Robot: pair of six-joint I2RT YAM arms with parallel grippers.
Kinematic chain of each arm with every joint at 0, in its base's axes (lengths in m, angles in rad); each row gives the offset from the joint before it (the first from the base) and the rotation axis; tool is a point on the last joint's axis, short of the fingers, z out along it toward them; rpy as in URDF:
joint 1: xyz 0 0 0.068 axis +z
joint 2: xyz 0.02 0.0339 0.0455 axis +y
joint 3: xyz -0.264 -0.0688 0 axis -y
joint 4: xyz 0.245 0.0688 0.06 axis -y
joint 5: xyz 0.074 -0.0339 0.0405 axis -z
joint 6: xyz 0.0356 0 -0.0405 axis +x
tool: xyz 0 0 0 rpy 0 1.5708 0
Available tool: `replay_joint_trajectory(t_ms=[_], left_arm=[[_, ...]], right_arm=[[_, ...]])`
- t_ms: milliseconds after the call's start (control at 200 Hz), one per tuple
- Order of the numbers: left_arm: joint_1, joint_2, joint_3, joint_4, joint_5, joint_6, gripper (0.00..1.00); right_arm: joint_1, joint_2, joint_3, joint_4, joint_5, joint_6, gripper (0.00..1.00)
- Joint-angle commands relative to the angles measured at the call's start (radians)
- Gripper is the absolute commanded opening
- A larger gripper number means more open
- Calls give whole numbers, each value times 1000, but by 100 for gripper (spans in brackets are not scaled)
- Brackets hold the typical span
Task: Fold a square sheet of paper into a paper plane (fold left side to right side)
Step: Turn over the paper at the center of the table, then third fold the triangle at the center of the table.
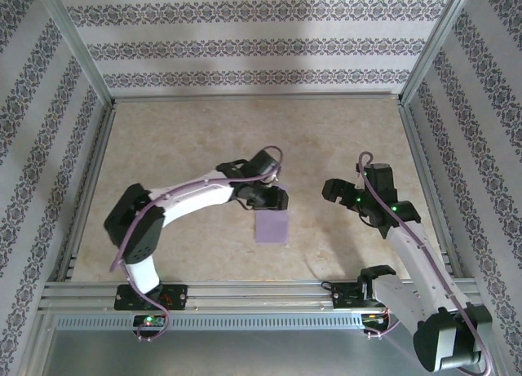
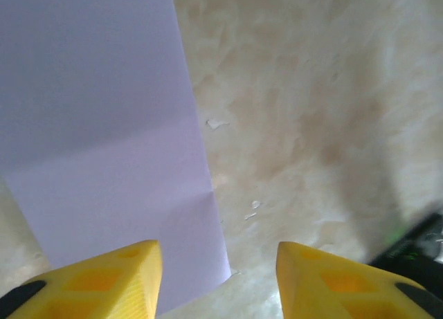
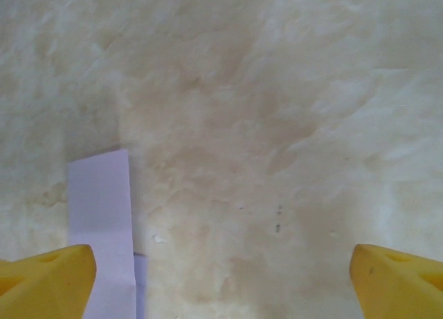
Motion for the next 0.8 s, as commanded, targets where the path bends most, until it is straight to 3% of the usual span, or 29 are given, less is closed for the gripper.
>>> replay_joint_trajectory(t_ms=[0, 210, 345, 455, 515, 800], left_arm=[[80, -109, -124, 259, 126, -79, 49], [204, -227, -300, 377, 167, -126, 48], [258, -254, -438, 530, 203, -227, 45], [269, -246, -466, 529, 192, -233, 44], [269, -236, -463, 506, 189, -222, 43], [269, -198, -435, 438, 188, -202, 41]], right_arm=[[-5, 50, 8, 82, -172, 50, 84], [87, 207, -24, 290, -312, 213, 44], [214, 334, -24, 393, -282, 275, 20], [288, 435, -17, 443, -248, 298, 5], [311, 478, -14, 459, -226, 297, 0], [339, 603, 4, 461, -191, 251, 0]])
